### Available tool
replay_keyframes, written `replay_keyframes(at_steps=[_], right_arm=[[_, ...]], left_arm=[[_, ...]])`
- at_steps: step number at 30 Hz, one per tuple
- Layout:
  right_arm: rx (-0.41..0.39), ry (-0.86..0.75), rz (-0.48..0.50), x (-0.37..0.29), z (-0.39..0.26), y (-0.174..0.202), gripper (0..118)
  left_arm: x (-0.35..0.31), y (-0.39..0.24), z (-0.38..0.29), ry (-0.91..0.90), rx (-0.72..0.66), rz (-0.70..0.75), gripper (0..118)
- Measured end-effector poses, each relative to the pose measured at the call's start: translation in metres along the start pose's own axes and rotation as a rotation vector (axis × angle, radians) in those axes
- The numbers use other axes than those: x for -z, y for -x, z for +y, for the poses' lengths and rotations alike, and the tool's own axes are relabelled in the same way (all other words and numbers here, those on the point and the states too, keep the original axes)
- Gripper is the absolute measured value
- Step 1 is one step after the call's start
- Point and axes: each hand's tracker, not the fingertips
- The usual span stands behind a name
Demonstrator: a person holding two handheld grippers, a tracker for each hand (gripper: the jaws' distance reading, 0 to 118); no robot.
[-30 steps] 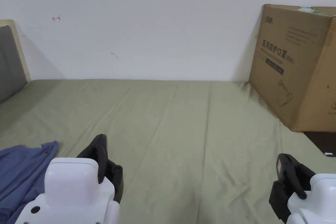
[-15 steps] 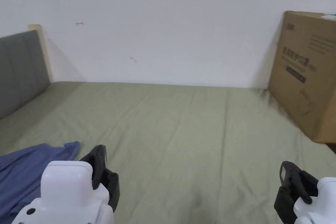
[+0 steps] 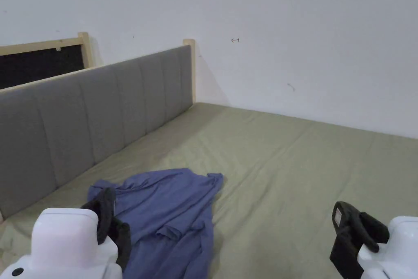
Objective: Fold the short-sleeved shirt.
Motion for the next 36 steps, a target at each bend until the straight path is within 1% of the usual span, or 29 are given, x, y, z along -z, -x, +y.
replay_keyframes(at_steps=[2,4,6,7,9,10,11,12,14,15,16,17,18,19,20,21,22,24,26,27,28,29,31,35,36], right_arm=[[-0.010,0.005,0.005,0.000,0.000,-0.002,0],[-0.023,0.013,-0.001,-0.003,0.001,-0.010,0],[-0.045,0.022,-0.025,-0.005,0.001,-0.020,0],[-0.055,0.028,-0.036,-0.006,0.001,-0.025,0],[-0.069,0.046,-0.057,-0.005,0.000,-0.037,0],[-0.073,0.058,-0.069,-0.004,-0.001,-0.043,0],[-0.073,0.071,-0.080,-0.003,-0.003,-0.048,0],[-0.067,0.084,-0.091,-0.001,-0.005,-0.053,0],[-0.046,0.117,-0.111,0.005,-0.011,-0.063,0],[-0.035,0.136,-0.122,0.009,-0.015,-0.068,0],[-0.028,0.151,-0.131,0.012,-0.018,-0.072,0],[-0.022,0.171,-0.141,0.017,-0.023,-0.076,0],[-0.019,0.191,-0.151,0.022,-0.027,-0.081,0],[-0.017,0.210,-0.160,0.027,-0.031,-0.084,0],[-0.015,0.231,-0.169,0.033,-0.036,-0.088,0],[-0.011,0.247,-0.176,0.038,-0.040,-0.091,0],[-0.007,0.266,-0.183,0.043,-0.043,-0.094,0],[0.005,0.293,-0.188,0.053,-0.050,-0.097,0],[0.017,0.316,-0.188,0.063,-0.056,-0.100,0],[0.020,0.328,-0.186,0.067,-0.059,-0.100,0],[0.022,0.338,-0.181,0.071,-0.062,-0.099,0],[0.024,0.348,-0.175,0.074,-0.065,-0.098,0],[0.026,0.364,-0.159,0.079,-0.068,-0.096,0],[0.044,0.369,-0.124,0.078,-0.072,-0.089,0],[0.046,0.368,-0.118,0.076,-0.071,-0.087,0]], left_arm=[[0.003,-0.003,-0.003,0.008,-0.021,0.005,0],[0.017,-0.001,0.001,0.013,-0.079,-0.019,0],[0.047,-0.003,0.010,0.070,-0.098,-0.077,0],[0.074,0.000,0.015,0.131,-0.098,-0.104,0],[0.134,0.002,0.016,0.296,-0.106,-0.171,0],[0.170,0.004,0.009,0.418,-0.106,-0.228,0],[0.209,0.006,-0.002,0.578,-0.095,-0.283,0],[0.244,0.007,-0.019,0.729,-0.099,-0.324,0],[0.302,0.006,-0.062,0.973,-0.158,-0.374,0],[0.326,0.008,-0.085,1.059,-0.181,-0.355,5],[0.340,0.010,-0.098,1.082,-0.185,-0.320,21],[0.352,0.008,-0.112,1.089,-0.191,-0.285,53],[0.368,0.007,-0.124,1.077,-0.170,-0.254,102],[0.380,0.005,-0.134,1.066,-0.137,-0.210,118],[0.391,0.002,-0.144,1.035,-0.112,-0.173,115],[0.399,0.005,-0.151,0.949,-0.107,-0.167,115],[0.410,0.001,-0.161,0.951,-0.084,-0.154,115],[0.429,-0.007,-0.179,0.991,-0.058,-0.163,115],[0.438,-0.012,-0.196,1.074,-0.001,-0.192,115],[0.444,-0.016,-0.207,1.127,0.029,-0.212,118],[0.447,-0.017,-0.216,1.167,0.051,-0.230,118],[0.444,-0.009,-0.213,1.116,0.026,-0.235,118],[0.449,-0.006,-0.216,1.144,-0.082,-0.224,118],[0.424,-0.003,-0.213,1.042,-0.063,-0.238,118],[0.423,-0.003,-0.211,1.050,-0.060,-0.246,117]])
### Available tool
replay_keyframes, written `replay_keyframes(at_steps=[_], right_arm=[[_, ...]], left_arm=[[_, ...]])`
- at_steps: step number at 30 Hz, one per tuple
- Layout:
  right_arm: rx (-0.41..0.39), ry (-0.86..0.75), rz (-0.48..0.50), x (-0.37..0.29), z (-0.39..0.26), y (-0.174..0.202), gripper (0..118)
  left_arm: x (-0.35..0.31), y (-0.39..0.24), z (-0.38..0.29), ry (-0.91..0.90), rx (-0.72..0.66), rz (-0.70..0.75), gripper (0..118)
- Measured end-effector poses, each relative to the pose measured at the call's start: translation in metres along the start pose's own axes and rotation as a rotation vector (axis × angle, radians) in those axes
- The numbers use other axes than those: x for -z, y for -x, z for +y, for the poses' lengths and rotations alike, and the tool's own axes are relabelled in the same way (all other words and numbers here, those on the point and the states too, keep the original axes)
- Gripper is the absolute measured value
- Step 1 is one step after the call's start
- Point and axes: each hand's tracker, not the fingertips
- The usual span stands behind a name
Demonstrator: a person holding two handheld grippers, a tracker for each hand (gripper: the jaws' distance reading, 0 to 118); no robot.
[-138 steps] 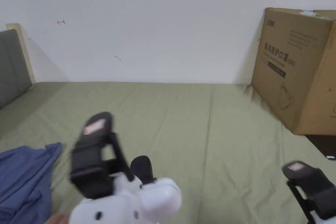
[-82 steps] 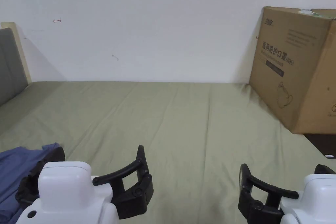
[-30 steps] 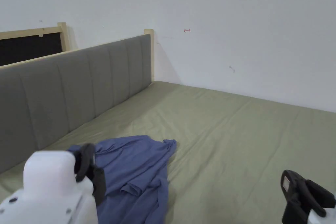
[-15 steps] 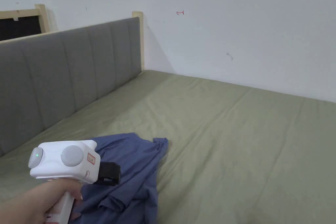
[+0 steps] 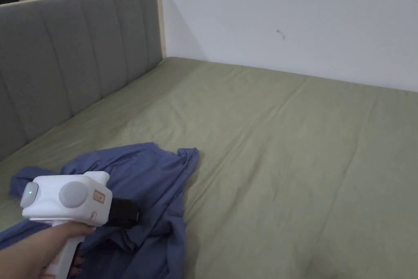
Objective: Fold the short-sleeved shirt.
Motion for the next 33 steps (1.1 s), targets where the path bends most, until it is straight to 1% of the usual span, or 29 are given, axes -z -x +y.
replay_keyframes(at_steps=[1,2,3,4,5,6,8,9,10,12,14,16,18,19,21,23,26,28,31,33], right_arm=[[0.000,0.000,0.004,-0.002,0.000,0.001,0],[-0.001,0.002,0.007,-0.005,0.001,0.001,0],[-0.004,0.004,0.010,-0.009,0.003,-0.001,0],[-0.006,0.004,0.013,-0.013,0.004,-0.002,0],[-0.010,0.001,0.013,-0.018,0.006,-0.004,0],[-0.014,-0.004,0.009,-0.023,0.008,-0.006,0],[-0.016,-0.021,-0.001,-0.035,0.013,-0.010,0],[-0.009,-0.031,-0.006,-0.041,0.017,-0.013,0],[0.002,-0.040,-0.010,-0.047,0.020,-0.015,0],[0.026,-0.060,-0.015,-0.063,0.029,-0.020,0],[0.037,-0.090,-0.014,-0.081,0.038,-0.025,0],[0.029,-0.125,-0.021,-0.098,0.045,-0.028,0],[0.020,-0.152,-0.027,-0.115,0.051,-0.032,0],[0.019,-0.160,-0.027,-0.122,0.054,-0.035,0],[0.019,-0.176,-0.031,-0.137,0.058,-0.041,0],[0.032,-0.205,-0.044,-0.152,0.061,-0.048,0],[0.060,-0.240,-0.063,-0.171,0.064,-0.061,0],[0.071,-0.249,-0.081,-0.181,0.064,-0.071,0],[0.085,-0.253,-0.113,-0.193,0.062,-0.088,0],[0.103,-0.253,-0.144,-0.198,0.059,-0.099,0]], left_arm=[[-0.001,0.006,0.007,0.005,0.002,-0.010,116],[-0.009,0.004,0.003,-0.044,-0.027,0.020,109],[-0.016,0.004,-0.002,-0.081,-0.055,0.062,87],[-0.024,0.005,-0.006,-0.125,-0.088,0.097,56],[-0.032,0.010,-0.005,-0.162,-0.119,0.121,11],[-0.038,0.014,-0.004,-0.152,-0.149,0.094,1],[-0.052,0.019,-0.005,-0.096,-0.223,-0.012,1],[-0.062,0.022,-0.003,-0.078,-0.228,-0.038,1],[-0.078,0.018,-0.001,-0.107,-0.206,-0.019,1],[-0.122,0.005,0.012,-0.220,-0.124,0.012,1],[-0.173,-0.013,0.025,-0.274,-0.050,0.022,1],[-0.220,-0.031,0.036,-0.315,0.038,-0.026,1],[-0.276,-0.052,0.044,-0.411,0.099,-0.099,1],[-0.304,-0.065,0.048,-0.463,0.109,-0.121,1],[-0.358,-0.089,0.057,-0.573,0.110,-0.218,1],[-0.403,-0.123,0.064,-0.623,0.161,-0.299,1],[-0.440,-0.174,0.069,-0.640,0.262,-0.354,1],[-0.452,-0.211,0.064,-0.658,0.272,-0.361,1],[-0.445,-0.261,0.057,-0.600,0.308,-0.554,1],[-0.430,-0.303,0.046,-0.535,0.365,-0.560,1]])
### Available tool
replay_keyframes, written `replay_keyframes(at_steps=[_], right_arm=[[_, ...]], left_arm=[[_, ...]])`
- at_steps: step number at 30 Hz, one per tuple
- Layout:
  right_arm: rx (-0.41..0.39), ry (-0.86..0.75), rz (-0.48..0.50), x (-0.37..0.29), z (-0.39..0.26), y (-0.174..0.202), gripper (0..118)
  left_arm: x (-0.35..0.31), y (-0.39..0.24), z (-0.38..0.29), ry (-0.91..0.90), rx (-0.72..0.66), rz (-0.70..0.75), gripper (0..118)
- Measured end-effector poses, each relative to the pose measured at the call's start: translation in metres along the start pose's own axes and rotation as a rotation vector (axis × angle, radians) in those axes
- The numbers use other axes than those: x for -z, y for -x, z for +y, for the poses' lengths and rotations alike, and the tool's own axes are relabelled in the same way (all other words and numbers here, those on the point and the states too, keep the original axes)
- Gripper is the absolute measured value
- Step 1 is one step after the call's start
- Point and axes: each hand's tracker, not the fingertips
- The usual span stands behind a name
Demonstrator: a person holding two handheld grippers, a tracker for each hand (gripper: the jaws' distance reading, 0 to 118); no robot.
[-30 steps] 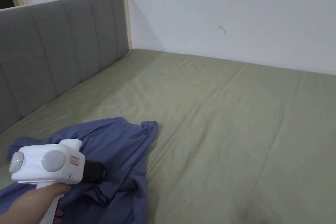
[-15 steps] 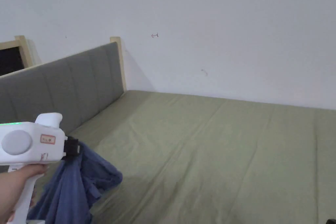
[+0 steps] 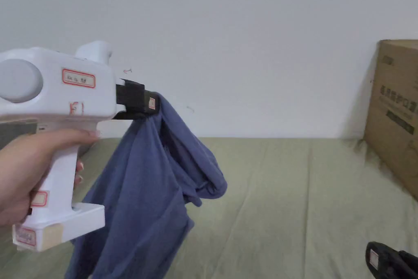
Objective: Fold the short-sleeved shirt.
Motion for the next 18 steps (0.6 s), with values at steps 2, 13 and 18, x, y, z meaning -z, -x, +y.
replay_keyframes(at_steps=[2,13,18], right_arm=[[0.018,0.007,-0.025,-0.003,-0.001,-0.014,0],[0.079,0.108,-0.141,0.004,-0.035,-0.067,0],[0.096,0.192,-0.176,0.015,-0.059,-0.077,0]], left_arm=[[0.039,-0.036,-0.020,0.093,0.086,-0.047,1],[0.270,-0.081,-0.278,0.699,-0.074,-0.123,14],[0.271,-0.050,-0.326,0.759,-0.154,-0.043,112]])
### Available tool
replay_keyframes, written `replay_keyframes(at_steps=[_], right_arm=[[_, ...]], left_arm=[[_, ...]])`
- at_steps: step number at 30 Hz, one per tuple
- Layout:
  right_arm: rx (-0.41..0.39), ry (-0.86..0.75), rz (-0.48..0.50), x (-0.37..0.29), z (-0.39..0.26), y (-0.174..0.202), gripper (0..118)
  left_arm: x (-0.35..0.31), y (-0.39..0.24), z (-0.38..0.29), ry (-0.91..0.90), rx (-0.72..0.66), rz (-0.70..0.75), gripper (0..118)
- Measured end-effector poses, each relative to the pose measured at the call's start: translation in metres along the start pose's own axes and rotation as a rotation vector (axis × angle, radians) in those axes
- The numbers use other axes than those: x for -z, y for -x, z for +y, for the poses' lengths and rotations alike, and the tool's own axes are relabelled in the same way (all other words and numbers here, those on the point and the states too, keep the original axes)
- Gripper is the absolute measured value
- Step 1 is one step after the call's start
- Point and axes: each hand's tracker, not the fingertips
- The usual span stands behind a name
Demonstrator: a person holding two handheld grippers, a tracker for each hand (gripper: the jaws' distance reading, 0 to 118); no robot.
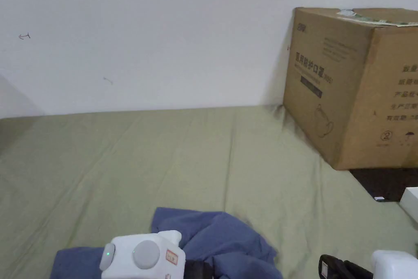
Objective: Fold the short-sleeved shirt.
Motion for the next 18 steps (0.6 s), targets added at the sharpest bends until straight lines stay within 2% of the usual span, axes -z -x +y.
replay_keyframes(at_steps=[4,8,9,10,11,13,14,18], right_arm=[[-0.012,0.027,0.000,0.005,-0.007,0.004,0],[-0.023,-0.019,0.033,-0.002,-0.003,0.016,0],[-0.024,-0.043,0.044,-0.005,-0.002,0.019,0],[-0.031,-0.077,0.056,-0.008,0.000,0.024,0],[-0.039,-0.107,0.058,-0.011,0.000,0.027,0],[-0.064,-0.183,0.049,-0.017,-0.001,0.036,0],[-0.070,-0.220,0.043,-0.020,-0.002,0.039,0],[-0.076,-0.360,0.018,-0.029,-0.009,0.049,0]], left_arm=[[-0.068,0.008,-0.005,-0.187,0.031,0.010,112],[-0.162,0.009,-0.040,-0.491,0.105,-0.036,111],[-0.180,0.010,-0.056,-0.577,0.110,-0.028,106],[-0.200,0.006,-0.072,-0.667,0.110,0.009,97],[-0.217,0.006,-0.094,-0.783,0.106,0.064,80],[-0.240,0.004,-0.133,-0.959,0.090,0.172,10],[-0.247,0.002,-0.145,-1.021,0.085,0.201,0],[-0.265,0.003,-0.194,-1.229,0.034,0.298,0]])
